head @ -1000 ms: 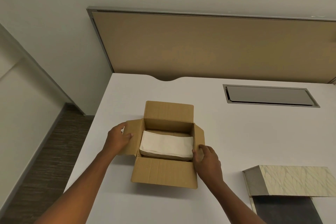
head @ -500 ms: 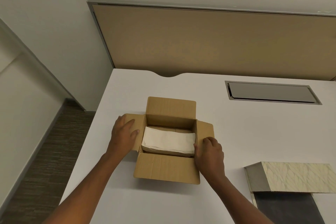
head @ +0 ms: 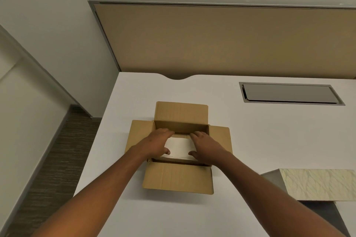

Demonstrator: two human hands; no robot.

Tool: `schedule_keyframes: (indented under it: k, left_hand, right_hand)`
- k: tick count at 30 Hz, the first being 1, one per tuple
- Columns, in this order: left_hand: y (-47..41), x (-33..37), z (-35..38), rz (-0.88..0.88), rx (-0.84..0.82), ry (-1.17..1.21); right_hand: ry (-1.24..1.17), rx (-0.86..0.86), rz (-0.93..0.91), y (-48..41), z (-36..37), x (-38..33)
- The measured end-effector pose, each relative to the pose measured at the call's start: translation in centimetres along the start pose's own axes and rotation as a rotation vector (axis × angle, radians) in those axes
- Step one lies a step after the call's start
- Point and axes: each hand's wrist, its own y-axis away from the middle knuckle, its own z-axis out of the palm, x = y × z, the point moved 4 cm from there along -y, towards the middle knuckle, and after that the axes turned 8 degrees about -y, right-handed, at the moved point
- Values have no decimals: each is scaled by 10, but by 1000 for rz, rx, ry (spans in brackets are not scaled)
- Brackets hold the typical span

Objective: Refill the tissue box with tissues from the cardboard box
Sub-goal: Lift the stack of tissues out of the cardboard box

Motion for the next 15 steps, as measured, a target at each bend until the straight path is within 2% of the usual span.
schedule_keyframes:
  k: [6,10,15]
  left_hand:
    - [-25,5,3,-22,-164,-139]
    - [-38,1,5,-26,-281,-177]
    - [-47,-1,10,-11,-330,-223]
  right_hand:
    - [126,-252,67,-33,4,4]
    - [164,-371,95,-48,3,5]
    - [171,-466,102,-56,9,8]
